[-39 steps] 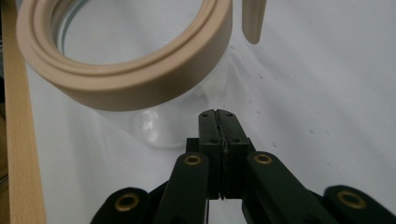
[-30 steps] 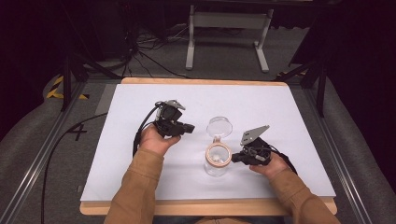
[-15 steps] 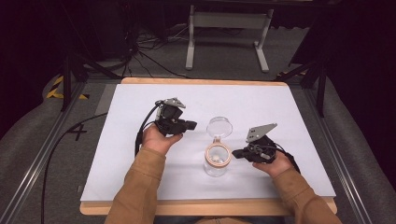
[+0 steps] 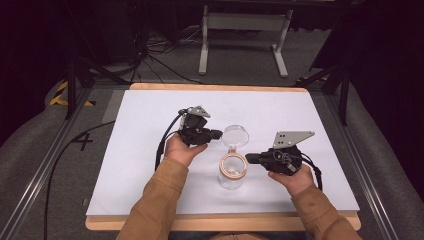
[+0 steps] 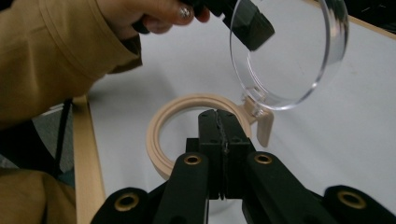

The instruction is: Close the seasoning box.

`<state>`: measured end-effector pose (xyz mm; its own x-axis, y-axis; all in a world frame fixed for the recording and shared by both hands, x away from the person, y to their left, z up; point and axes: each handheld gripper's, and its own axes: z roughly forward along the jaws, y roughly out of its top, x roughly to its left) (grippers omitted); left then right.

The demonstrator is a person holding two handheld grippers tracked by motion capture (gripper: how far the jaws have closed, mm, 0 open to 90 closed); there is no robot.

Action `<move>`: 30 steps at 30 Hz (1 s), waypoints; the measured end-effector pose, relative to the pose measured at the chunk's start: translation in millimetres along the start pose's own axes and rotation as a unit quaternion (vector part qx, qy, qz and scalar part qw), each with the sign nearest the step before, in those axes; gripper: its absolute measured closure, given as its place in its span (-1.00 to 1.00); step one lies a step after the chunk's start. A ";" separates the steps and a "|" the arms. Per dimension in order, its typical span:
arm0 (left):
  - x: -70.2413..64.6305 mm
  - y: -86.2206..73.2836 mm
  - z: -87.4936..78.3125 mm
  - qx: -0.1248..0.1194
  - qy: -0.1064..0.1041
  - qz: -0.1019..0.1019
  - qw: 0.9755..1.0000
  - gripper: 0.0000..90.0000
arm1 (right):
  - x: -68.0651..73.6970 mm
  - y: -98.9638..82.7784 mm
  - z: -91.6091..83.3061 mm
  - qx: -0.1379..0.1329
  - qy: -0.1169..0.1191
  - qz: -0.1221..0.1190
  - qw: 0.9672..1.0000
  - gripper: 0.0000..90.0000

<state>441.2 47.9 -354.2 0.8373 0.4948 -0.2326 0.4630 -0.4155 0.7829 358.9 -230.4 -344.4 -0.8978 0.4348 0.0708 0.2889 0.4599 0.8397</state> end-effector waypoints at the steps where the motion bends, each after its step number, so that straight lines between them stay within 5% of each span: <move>1: -0.8 0.5 0.8 -0.001 -0.001 0.001 1.000 0.97 | 0.6 0.3 0.5 -0.006 0.004 0.005 1.000 0.99; 8: -2.5 0.5 1.2 -0.008 0.002 0.005 1.000 0.98 | -1.0 -1.0 3.1 -0.026 0.013 0.034 0.999 0.99; 14: -2.6 0.8 -1.2 -0.012 0.000 0.008 1.000 0.98 | 1.4 -1.4 7.6 -0.024 -0.003 0.027 0.999 0.99; 30: -11.8 0.9 -10.0 0.005 -0.011 0.029 1.000 0.94 | 0.3 3.5 7.8 -0.031 0.011 0.034 0.999 0.98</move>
<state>428.8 49.3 -345.0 0.8689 0.4525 -0.2005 0.4170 -0.4511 0.7891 362.3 -222.7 -345.6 -0.8837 0.4464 0.1408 0.3299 0.3806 0.8639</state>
